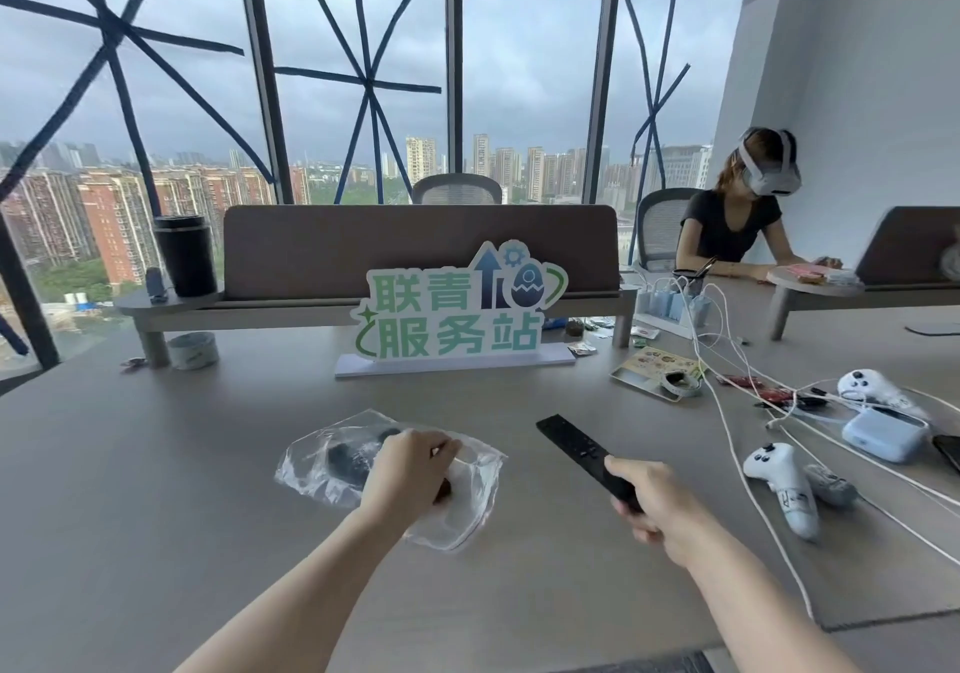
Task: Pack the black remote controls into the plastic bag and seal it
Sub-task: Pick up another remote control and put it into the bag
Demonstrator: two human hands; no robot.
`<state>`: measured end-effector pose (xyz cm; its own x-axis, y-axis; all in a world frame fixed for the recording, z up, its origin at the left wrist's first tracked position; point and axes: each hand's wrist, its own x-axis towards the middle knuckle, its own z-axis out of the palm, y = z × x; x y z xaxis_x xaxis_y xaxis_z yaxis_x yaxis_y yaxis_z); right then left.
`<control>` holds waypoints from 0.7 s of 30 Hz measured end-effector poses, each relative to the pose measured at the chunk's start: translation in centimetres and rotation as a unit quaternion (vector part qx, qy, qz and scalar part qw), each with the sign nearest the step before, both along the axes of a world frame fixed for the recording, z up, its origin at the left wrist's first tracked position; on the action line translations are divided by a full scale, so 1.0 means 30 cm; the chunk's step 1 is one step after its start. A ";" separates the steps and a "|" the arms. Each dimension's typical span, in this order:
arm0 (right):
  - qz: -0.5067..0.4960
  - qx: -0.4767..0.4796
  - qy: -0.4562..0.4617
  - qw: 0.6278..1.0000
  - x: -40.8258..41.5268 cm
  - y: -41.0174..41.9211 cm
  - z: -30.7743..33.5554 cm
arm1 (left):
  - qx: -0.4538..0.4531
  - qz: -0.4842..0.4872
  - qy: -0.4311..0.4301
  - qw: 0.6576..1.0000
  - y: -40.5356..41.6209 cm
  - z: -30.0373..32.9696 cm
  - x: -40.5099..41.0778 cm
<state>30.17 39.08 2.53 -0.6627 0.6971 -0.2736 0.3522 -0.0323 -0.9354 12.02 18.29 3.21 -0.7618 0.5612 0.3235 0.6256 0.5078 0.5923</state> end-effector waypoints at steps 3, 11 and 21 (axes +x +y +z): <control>0.090 -0.052 0.048 0.993 0.064 -0.025 0.108 | 0.066 0.004 -0.006 0.998 0.045 0.092 -0.016; 0.208 -0.049 -0.026 0.977 -0.024 -0.185 0.147 | 0.071 -0.031 0.007 0.997 0.131 0.149 0.042; 0.193 -0.048 0.049 0.979 -0.117 -0.248 0.110 | 0.059 -0.044 -0.023 0.997 0.102 0.151 0.049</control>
